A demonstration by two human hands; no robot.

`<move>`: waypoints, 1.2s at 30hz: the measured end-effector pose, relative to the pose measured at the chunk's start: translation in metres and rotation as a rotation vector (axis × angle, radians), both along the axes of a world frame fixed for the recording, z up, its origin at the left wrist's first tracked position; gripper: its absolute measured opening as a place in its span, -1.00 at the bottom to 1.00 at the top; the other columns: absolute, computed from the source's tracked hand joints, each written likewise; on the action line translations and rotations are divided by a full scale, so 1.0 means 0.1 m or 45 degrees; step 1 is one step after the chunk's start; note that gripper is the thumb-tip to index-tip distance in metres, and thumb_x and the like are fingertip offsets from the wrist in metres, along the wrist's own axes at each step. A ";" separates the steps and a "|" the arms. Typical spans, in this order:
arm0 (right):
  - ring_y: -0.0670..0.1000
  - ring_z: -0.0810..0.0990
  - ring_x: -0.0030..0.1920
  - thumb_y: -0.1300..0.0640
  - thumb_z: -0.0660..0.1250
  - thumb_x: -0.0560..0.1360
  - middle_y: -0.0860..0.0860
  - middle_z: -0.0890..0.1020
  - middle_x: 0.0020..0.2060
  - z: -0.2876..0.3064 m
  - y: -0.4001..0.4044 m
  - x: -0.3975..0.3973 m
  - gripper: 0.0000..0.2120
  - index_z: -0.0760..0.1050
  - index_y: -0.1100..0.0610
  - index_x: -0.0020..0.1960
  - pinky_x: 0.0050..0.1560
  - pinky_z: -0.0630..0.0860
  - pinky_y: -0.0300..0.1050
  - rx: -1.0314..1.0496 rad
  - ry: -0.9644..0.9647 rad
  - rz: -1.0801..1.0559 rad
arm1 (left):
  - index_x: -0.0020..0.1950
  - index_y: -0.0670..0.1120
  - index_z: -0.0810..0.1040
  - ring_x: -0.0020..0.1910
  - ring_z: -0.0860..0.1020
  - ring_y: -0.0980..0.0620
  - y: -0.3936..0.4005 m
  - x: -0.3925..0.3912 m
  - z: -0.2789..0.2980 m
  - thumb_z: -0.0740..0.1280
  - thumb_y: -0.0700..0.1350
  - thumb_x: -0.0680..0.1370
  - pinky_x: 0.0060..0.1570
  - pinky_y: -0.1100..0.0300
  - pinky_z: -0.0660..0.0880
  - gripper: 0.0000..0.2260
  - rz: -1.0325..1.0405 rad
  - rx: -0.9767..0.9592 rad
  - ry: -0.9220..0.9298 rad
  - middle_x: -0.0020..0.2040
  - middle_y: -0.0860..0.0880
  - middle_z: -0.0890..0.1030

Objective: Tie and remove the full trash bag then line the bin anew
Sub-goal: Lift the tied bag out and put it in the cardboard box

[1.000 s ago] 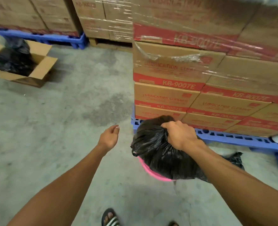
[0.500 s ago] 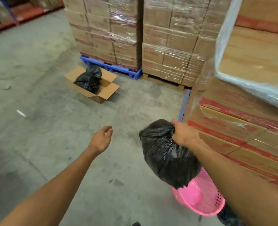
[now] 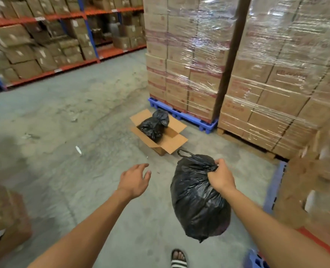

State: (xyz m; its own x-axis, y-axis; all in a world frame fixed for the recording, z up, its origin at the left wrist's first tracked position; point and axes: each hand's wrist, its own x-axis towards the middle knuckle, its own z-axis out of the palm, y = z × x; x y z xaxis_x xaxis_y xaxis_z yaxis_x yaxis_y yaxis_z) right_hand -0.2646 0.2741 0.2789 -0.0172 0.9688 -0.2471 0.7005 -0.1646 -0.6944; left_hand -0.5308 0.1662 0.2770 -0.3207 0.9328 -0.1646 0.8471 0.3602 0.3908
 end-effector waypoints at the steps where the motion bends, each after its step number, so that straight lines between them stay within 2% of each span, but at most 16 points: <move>1: 0.17 0.54 0.00 0.16 0.28 0.43 0.10 0.59 0.10 -0.04 0.17 -0.14 -0.57 0.32 0.01 0.28 -0.03 0.47 0.00 -0.018 0.027 -0.007 | 0.44 0.05 0.33 0.43 0.37 -0.08 0.15 -0.12 -0.03 0.03 0.13 0.60 0.41 -0.08 0.26 -0.56 0.015 -0.009 0.011 0.44 -0.03 0.43; 5: 0.22 0.53 0.19 0.12 0.28 0.44 0.09 0.57 0.23 -0.19 0.86 -0.70 -0.41 0.22 -0.10 0.44 0.13 0.45 0.01 -0.086 0.050 0.042 | 0.46 0.06 0.31 0.43 0.36 -0.09 0.78 -0.55 -0.07 0.02 0.14 0.60 0.41 -0.09 0.24 -0.55 0.080 -0.088 0.066 0.46 -0.03 0.41; 8: 0.20 0.52 0.23 0.07 0.28 0.45 0.06 0.58 0.26 -0.26 1.42 -1.18 -0.50 0.36 -0.14 0.37 0.25 0.46 0.03 -0.131 0.029 0.099 | 0.47 0.05 0.30 0.43 0.35 -0.11 1.28 -0.85 -0.06 0.02 0.13 0.61 0.42 -0.10 0.22 -0.55 0.130 -0.098 0.064 0.47 -0.04 0.39; 10: 0.20 0.50 0.25 0.06 0.28 0.45 0.09 0.56 0.27 -0.32 1.73 -1.49 -0.51 0.37 -0.12 0.37 0.28 0.44 0.03 -0.174 0.009 0.118 | 0.48 0.06 0.29 0.44 0.34 -0.12 1.56 -1.04 -0.08 0.02 0.14 0.60 0.42 -0.11 0.22 -0.54 0.150 -0.116 0.051 0.47 -0.04 0.39; 17: 0.21 0.51 0.24 0.06 0.27 0.46 0.08 0.56 0.28 -0.65 2.90 -2.53 -0.51 0.38 -0.12 0.38 0.26 0.44 0.01 -0.232 -0.010 0.082 | 0.48 0.06 0.27 0.46 0.31 -0.11 2.70 -2.03 -0.37 0.01 0.14 0.60 0.44 -0.09 0.19 -0.54 0.139 -0.158 0.006 0.49 -0.03 0.37; 23: 0.24 0.52 0.20 0.07 0.22 0.47 0.12 0.56 0.26 -0.91 3.90 -3.36 -0.52 0.36 -0.10 0.39 0.27 0.47 0.09 -0.302 -0.016 -0.097 | 0.50 0.05 0.25 0.48 0.28 -0.11 3.73 -3.06 -0.52 0.01 0.13 0.60 0.46 -0.15 0.14 -0.53 0.087 -0.196 -0.069 0.50 -0.04 0.35; 26: 0.26 0.48 0.26 0.09 0.21 0.51 0.16 0.50 0.31 -0.92 4.39 -3.73 -0.49 0.29 -0.09 0.45 0.29 0.43 0.07 -0.326 -0.025 -0.158 | 0.50 0.04 0.26 0.47 0.30 -0.13 4.29 -3.48 -0.51 0.02 0.12 0.61 0.45 -0.15 0.17 -0.54 0.056 -0.231 -0.071 0.50 -0.06 0.35; 31: 0.27 0.43 0.31 0.02 0.23 0.54 0.18 0.47 0.36 -1.14 5.11 -4.16 -0.53 0.30 -0.09 0.44 0.36 0.38 0.12 -0.353 0.059 -0.323 | 0.49 0.03 0.28 0.46 0.33 -0.12 5.20 -3.87 -0.64 0.03 0.11 0.61 0.43 -0.10 0.23 -0.55 0.012 -0.257 -0.133 0.49 -0.05 0.36; 36: 0.28 0.41 0.33 0.03 0.20 0.58 0.18 0.46 0.36 -1.63 6.05 -4.50 -0.55 0.29 -0.08 0.46 0.34 0.35 0.11 -0.432 0.066 -0.396 | 0.47 0.02 0.30 0.43 0.36 -0.12 6.18 -4.17 -0.96 0.05 0.09 0.61 0.40 -0.09 0.27 -0.56 -0.001 -0.278 -0.157 0.47 -0.06 0.38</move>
State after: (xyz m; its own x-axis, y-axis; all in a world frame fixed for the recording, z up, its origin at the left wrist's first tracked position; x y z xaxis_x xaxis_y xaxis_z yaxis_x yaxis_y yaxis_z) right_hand -0.7148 0.8790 0.1162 0.2409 0.7943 -0.5578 0.5479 -0.5856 -0.5974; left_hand -0.9474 0.7846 0.1813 -0.2846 0.8710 -0.4004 0.7981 0.4467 0.4043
